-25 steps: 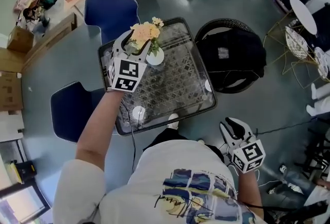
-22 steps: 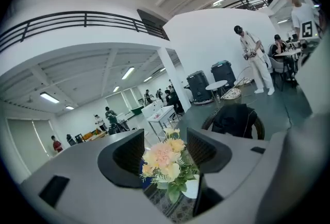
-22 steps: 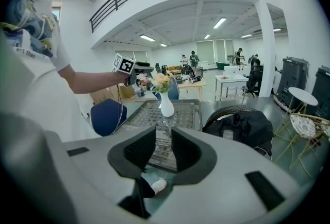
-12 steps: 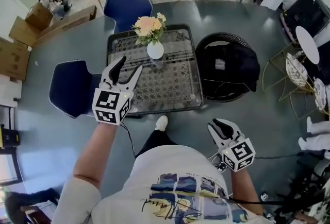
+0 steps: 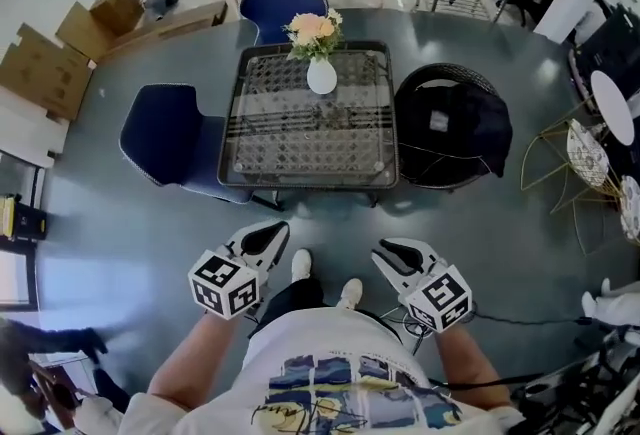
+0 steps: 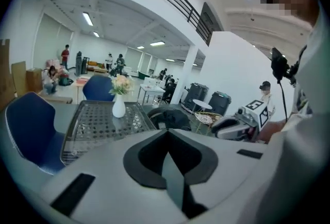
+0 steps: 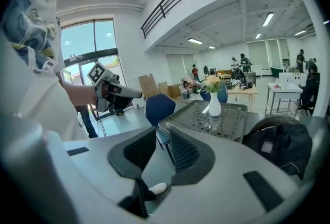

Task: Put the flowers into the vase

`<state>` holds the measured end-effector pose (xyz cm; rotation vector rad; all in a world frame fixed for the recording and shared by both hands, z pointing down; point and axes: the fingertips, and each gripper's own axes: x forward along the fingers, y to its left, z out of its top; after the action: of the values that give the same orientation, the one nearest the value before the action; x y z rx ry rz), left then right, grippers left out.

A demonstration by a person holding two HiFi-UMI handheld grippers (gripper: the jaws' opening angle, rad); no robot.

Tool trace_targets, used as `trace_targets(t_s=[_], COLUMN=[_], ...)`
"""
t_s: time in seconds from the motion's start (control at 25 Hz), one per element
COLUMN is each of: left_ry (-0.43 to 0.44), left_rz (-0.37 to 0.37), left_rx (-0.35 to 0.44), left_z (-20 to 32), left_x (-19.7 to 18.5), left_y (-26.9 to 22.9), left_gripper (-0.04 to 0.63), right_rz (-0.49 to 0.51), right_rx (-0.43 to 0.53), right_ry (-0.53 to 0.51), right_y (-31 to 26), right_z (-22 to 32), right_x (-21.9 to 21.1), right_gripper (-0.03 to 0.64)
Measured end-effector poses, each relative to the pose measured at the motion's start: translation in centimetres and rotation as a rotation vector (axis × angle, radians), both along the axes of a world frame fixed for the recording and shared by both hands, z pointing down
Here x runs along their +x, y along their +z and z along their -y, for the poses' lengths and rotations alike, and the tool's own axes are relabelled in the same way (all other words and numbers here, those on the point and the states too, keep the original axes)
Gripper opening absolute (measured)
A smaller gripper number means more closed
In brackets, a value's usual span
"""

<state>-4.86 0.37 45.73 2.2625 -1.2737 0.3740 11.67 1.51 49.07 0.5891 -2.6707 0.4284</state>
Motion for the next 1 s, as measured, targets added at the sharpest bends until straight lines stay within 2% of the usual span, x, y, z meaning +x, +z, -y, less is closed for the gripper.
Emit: trace_targets(t_s=[0.2,0.32,0.52,0.64,0.8,1.0], left_ry=[0.099,0.183,0.274,0.279,0.224,0.197], left_rz=[-0.019,-0.003,0.050,0.047,0.034,0.025], left_rx=[-0.024,-0.020,0.018,0.025,0.018,0.015], left_z=[-4.6,-6.6,-9.6,-11.6,-13.8,-15.8], left_x=[3.5,4.8,4.2,1.8,-2.3,-5.1], left_y=[0.0,-0.2,-0.7,-1.3,-1.4,-0.9], left_gripper=[0.009,0.009,0.009,0.009,0.009,0.009], right_rz=[0.031,0.031,0.003,-0.007,-0.014,-0.028], right_rx=[0.020,0.033,0.052,0.060,0.083,0.095], right_ry=[-0.040,-0.050,-0.055,-0.072,-0.139,-0.169], right_y=[-1.3,-1.9,-2.4,-3.1,-3.9,-4.3], right_z=[-3.1,-5.0,-7.3,-9.3,-11.5,-13.2], right_x=[-1.9,-3.3,-6.1,-9.2,-13.4,-16.2], right_gripper=[0.074,0.065,0.052,0.039,0.029,0.023])
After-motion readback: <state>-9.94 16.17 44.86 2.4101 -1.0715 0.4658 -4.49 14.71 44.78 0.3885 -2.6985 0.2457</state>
